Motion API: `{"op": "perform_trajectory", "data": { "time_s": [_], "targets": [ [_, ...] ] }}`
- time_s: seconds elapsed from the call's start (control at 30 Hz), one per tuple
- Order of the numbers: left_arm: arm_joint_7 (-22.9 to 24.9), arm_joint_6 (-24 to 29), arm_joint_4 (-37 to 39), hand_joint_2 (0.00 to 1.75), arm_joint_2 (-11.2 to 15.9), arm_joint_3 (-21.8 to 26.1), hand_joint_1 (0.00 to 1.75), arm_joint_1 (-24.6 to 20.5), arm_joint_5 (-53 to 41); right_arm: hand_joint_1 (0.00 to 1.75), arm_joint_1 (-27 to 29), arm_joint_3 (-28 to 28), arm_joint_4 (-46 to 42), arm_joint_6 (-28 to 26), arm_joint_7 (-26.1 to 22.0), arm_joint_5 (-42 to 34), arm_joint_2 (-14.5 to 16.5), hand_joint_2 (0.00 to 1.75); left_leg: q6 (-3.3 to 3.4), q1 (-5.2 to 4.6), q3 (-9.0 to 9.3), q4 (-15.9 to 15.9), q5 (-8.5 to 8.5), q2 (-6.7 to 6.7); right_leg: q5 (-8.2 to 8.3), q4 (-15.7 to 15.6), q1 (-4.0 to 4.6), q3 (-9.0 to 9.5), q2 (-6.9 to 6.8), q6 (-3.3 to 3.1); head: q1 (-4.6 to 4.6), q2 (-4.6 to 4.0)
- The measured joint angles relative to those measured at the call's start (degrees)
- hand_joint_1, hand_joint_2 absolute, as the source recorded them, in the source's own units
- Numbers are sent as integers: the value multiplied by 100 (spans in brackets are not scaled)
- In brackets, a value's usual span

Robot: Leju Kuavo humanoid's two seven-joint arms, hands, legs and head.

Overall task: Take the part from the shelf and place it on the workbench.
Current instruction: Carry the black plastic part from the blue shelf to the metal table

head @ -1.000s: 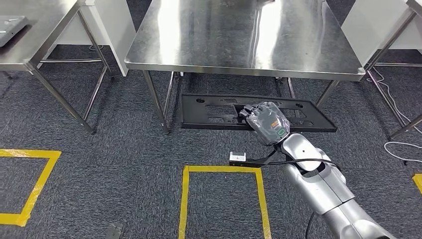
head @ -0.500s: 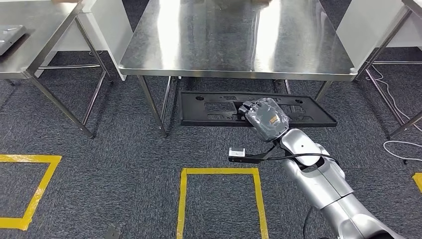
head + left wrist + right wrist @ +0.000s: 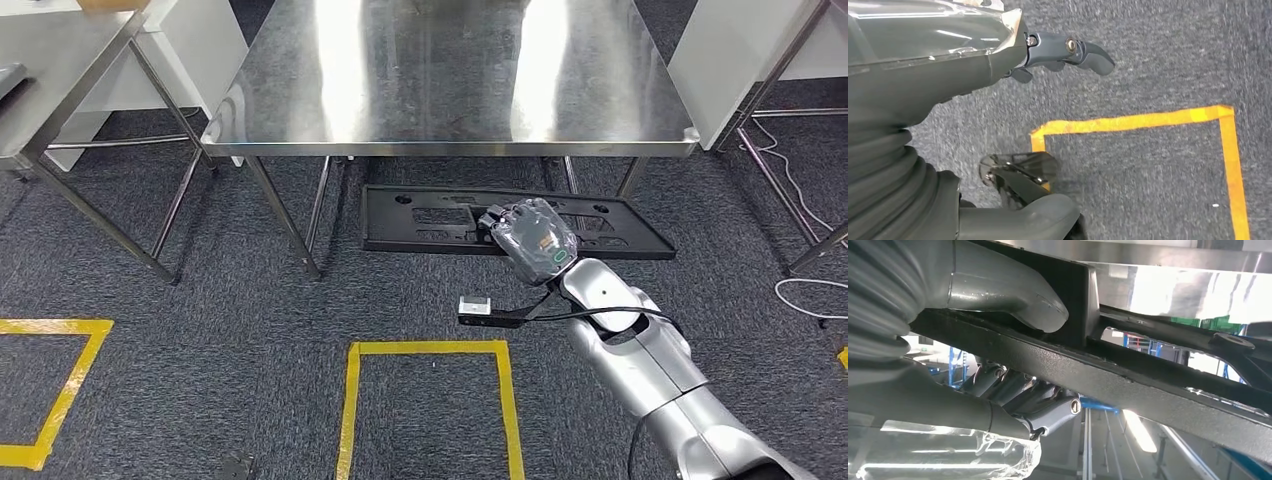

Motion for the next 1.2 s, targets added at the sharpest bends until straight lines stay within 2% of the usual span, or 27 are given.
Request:
{"op": "perform_trajectory", "data": {
  "time_s": [0.03,0.07,0.1,0.13,0.17,0.2,0.27,0.3,0.37,0.4,0.47,0.5,0.53,0.57,0.6,0.63,0.67,0.7,0.73,0.8,0.87,0.97,1.0,1.03,1.07,1.17,1.2],
  "targets": [
    [0,0,0,175,-4,0,0,1,0,162,2,0,3,0,0,1,0,175,131,-75,-10,-153,207,-6,-46,-13,65,69,1,-32,-3,0],
    [0,0,0,175,-5,0,0,1,0,162,1,-1,4,0,0,1,1,175,317,-178,86,-503,491,-21,-92,-46,133,161,1,-73,-8,0],
    [1,1,0,175,25,1,0,3,1,162,3,-1,7,0,0,1,1,175,544,-302,232,-895,747,-45,-134,-94,178,245,-2,-110,2,0],
    [2,-2,2,175,33,-2,0,9,-4,162,0,1,14,-1,1,4,2,175,742,-404,385,-1225,918,-62,-168,-162,219,325,1,-134,48,0],
    [2,-1,1,175,54,-2,0,11,-6,162,-3,3,21,-3,2,9,4,175,897,-490,517,-1472,1005,-75,-186,-242,229,403,2,-140,85,0],
    [5,0,-1,175,68,-2,0,11,-8,162,-3,4,28,-5,4,14,6,175,989,-540,610,-1615,1009,-79,-178,-295,221,466,-1,-132,119,0],
    [11,2,-5,175,63,2,0,3,-11,162,-4,1,32,-13,9,24,9,175,1036,-552,815,-1854,1000,-71,-105,-334,225,565,-13,-38,123,0],
    [14,4,-5,175,58,4,0,3,-15,162,-3,-4,33,-17,13,26,5,175,1034,-535,946,-1975,1005,-70,-61,-230,231,552,-19,6,117,-2],
    [17,6,-6,175,47,8,0,-4,-24,162,-23,-11,38,-25,20,30,-12,175,987,-473,1190,-2140,998,-72,-54,268,228,284,-23,60,114,-4],
    [18,8,-6,175,33,9,0,-8,-33,162,-29,-13,43,-27,22,32,-24,175,939,-448,1274,-2181,970,-74,-130,622,205,46,-22,59,112,-5],
    [22,-2,-5,175,1,9,0,-10,-48,162,-21,-11,59,-32,22,37,-45,175,817,-382,1386,-2203,873,-96,-466,1100,154,-452,-23,65,113,-4],
    [24,-9,-5,175,-14,9,0,-4,-52,162,-7,-10,68,-33,22,39,-56,175,740,-345,1445,-2205,804,-114,-624,1140,116,-624,-25,89,114,-3],
    [27,-17,-4,175,-26,9,0,4,-52,162,8,-9,77,-34,22,43,-65,175,660,-305,1513,-2198,727,-130,-655,1006,67,-709,-31,156,115,-3],
    [30,-24,-4,175,-33,10,0,10,-51,162,19,-7,85,-35,22,48,-72,175,580,-266,1583,-2180,640,-142,-526,733,11,-721,-42,269,116,-3],
    [33,-26,-4,175,-33,11,0,16,-51,162,31,-4,94,-35,22,53,-78,175,500,-243,1629,-2145,542,-151,-203,369,-52,-690,-67,426,124,-3],
    [38,-26,-3,175,-29,13,0,20,-50,162,37,-1,104,-36,22,58,-81,175,431,-227,1674,-2070,426,-156,155,38,-97,-652,-116,536,141,-4],
    [42,-22,-3,175,-24,14,0,22,-49,162,42,2,113,-36,21,63,-80,175,369,-231,1678,-2003,313,-158,456,-172,-113,-597,-159,573,154,-4],
    [47,-19,-2,175,-20,15,0,26,-48,162,48,3,119,-38,21,67,-78,175,321,-240,1686,-1934,213,-150,658,-272,-125,-564,-191,523,153,-4],
    [50,-16,-1,175,-19,15,0,26,-46,162,50,2,121,-39,21,69,-76,175,294,-239,1705,-1870,146,-140,695,-264,-115,-540,-203,396,146,-3],
    [51,-10,-1,175,-9,16,0,21,-44,162,50,-5,119,-43,30,74,-76,175,249,-223,1703,-1736,111,-112,656,-235,-130,-449,-167,156,120,-2],
    [49,-7,-2,175,-4,16,0,9,-44,162,31,-7,118,-44,42,81,-74,175,180,-190,1467,-1269,81,-83,575,-236,-137,-323,-144,6,112,-2],
    [52,-12,-2,175,-14,15,0,9,-44,162,27,1,119,-43,55,100,-56,175,51,-121,735,-341,-322,-56,407,-239,-136,-148,-119,-56,103,-2],
    [57,-14,-2,175,-14,15,0,12,-47,162,32,3,120,-40,60,111,-49,175,27,-99,561,-261,-436,-49,342,-239,-137,-75,-110,-49,103,-2],
    [62,-16,-2,175,-14,15,0,14,-51,162,35,4,123,-35,63,122,-39,175,20,-83,475,-359,-430,-41,272,-240,-140,11,-104,-39,102,-2],
    [68,-18,-2,175,-14,15,0,15,-58,162,32,5,128,-21,66,130,-22,175,30,-73,468,-620,-263,-33,199,-242,-142,110,-101,-25,103,-2],
    [94,-32,1,175,-9,16,0,26,-84,162,-25,20,183,75,63,127,65,175,131,-103,621,-1572,738,-7,3,-293,-140,358,-87,43,101,-2],
    [101,-37,1,175,-9,16,0,25,-96,162,-61,30,213,112,57,120,98,175,167,-130,669,-1723,941,7,-29,-349,-137,413,-78,77,95,-2]
  ]
}}
